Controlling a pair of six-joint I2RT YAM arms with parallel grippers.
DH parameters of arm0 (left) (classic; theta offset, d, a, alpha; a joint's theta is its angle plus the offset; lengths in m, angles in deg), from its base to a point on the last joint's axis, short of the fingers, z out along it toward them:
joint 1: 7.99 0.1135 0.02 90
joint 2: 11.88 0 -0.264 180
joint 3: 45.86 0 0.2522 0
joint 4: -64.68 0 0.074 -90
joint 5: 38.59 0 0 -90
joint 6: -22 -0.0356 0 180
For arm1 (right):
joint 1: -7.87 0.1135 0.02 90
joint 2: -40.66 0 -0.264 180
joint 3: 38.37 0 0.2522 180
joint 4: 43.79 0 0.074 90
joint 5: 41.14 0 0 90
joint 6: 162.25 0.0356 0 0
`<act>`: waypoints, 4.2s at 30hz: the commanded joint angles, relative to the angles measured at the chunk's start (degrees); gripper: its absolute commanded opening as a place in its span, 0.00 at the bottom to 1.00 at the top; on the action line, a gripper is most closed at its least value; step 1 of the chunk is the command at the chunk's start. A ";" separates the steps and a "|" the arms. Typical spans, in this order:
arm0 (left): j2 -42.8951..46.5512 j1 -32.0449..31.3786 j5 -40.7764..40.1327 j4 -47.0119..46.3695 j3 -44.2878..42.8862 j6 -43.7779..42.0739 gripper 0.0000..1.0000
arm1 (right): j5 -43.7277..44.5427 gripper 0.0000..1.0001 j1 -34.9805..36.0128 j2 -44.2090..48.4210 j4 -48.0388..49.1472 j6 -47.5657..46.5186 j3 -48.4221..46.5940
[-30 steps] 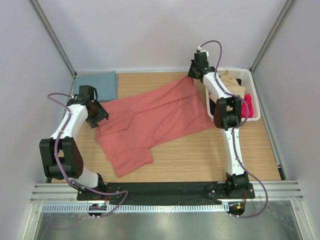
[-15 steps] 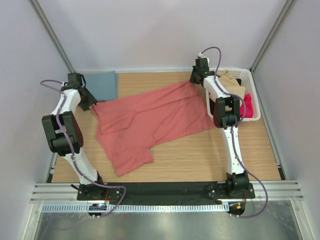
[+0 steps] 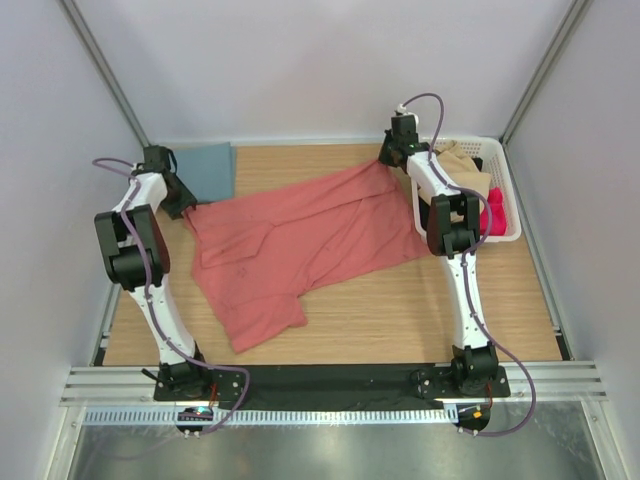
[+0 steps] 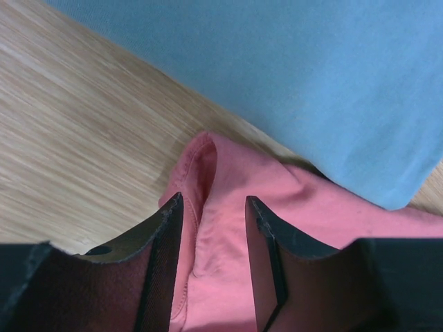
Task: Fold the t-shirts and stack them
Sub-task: Fold the tshirt
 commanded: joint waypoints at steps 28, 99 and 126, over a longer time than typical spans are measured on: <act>6.17 2.25 -4.62 -8.64 4.74 2.53 0.00 | 5.19 0.01 -0.79 13.19 9.69 0.80 9.92; 46.16 -25.00 -21.67 24.32 26.18 12.11 0.84 | -10.51 0.68 40.95 39.73 -12.11 19.70 63.35; 19.19 -9.43 -0.71 10.69 16.95 6.04 0.69 | -0.09 0.69 16.97 38.85 -28.45 2.21 31.80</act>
